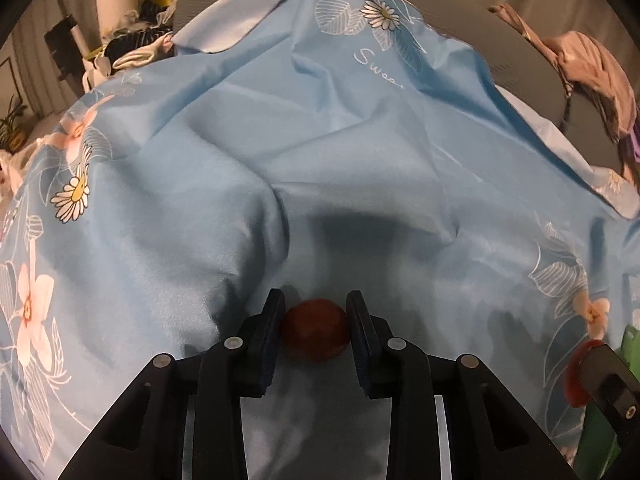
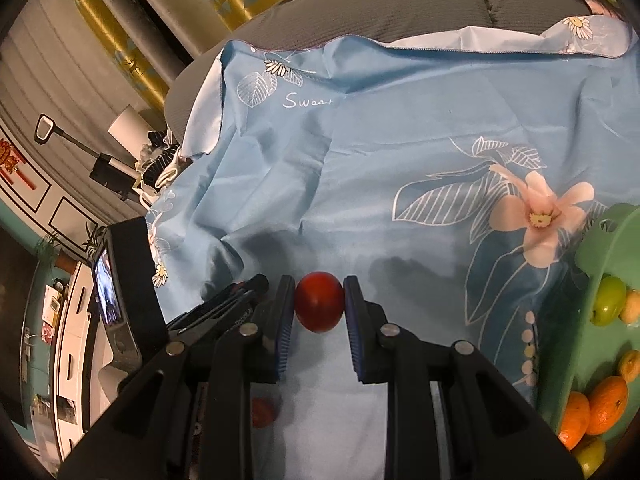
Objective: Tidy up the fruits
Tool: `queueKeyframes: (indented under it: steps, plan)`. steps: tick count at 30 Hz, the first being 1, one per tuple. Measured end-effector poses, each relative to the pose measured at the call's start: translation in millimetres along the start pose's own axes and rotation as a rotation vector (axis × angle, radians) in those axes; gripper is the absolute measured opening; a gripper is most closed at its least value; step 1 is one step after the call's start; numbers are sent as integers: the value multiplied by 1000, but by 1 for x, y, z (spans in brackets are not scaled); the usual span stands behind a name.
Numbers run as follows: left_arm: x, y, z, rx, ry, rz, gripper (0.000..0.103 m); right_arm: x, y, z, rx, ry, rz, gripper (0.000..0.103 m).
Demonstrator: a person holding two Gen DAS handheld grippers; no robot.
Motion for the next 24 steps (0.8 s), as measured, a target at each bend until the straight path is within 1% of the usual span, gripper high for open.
queueKeyframes:
  steps: [4, 9, 11, 14, 19, 24]
  plan:
    - [-1, 6, 9, 65, 72, 28, 29, -1, 5, 2, -2, 1, -15, 25]
    - [2, 32, 5, 95, 81, -17, 29, -2, 13, 5, -2, 9, -38, 25]
    - [4, 45, 1, 127, 74, -34, 29, -2, 18, 5, 0, 11, -46, 25]
    - [6, 67, -8, 151, 33, -80, 30, -3, 26, 4, 3, 5, -64, 25]
    - [8, 98, -11, 200, 35, -136, 30, -5, 47, -3, 3, -13, -111, 25]
    - [14, 128, -27, 245, -22, -187, 30, -5, 72, -6, 0, -19, -164, 25]
Point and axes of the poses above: each gripper's, at about its wrist camera, not at the fingertips, and y roughly against the way its jaws point, z to its left, x to its underside, the point moved 4 cm from there along -y, roughly the way its jaws point
